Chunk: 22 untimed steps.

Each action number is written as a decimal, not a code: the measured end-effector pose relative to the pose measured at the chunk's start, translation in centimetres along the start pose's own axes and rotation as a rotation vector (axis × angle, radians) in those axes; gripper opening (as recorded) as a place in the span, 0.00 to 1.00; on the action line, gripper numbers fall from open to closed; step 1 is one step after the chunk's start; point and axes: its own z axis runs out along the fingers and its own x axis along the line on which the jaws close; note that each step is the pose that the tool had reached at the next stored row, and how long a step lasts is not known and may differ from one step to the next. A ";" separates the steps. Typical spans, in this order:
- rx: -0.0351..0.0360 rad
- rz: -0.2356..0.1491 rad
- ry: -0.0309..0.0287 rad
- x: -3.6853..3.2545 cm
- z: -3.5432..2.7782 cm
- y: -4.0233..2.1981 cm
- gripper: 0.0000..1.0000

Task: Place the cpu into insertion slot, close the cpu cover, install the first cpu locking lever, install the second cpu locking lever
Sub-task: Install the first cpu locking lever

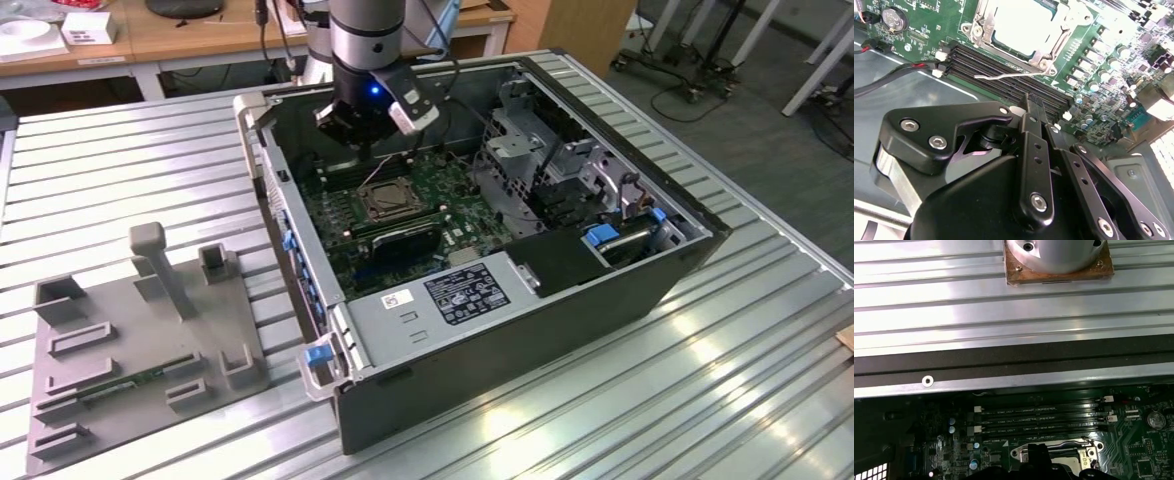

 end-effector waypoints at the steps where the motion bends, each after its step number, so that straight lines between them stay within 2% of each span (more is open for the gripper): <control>1: 0.0001 0.000 0.0000 -0.06 0.11 -0.02 0.11; 12: -0.0024 0.000 0.0002 -0.80 1.26 -0.18 0.11; 22: -0.0027 0.000 0.0001 -0.80 1.52 -0.23 0.11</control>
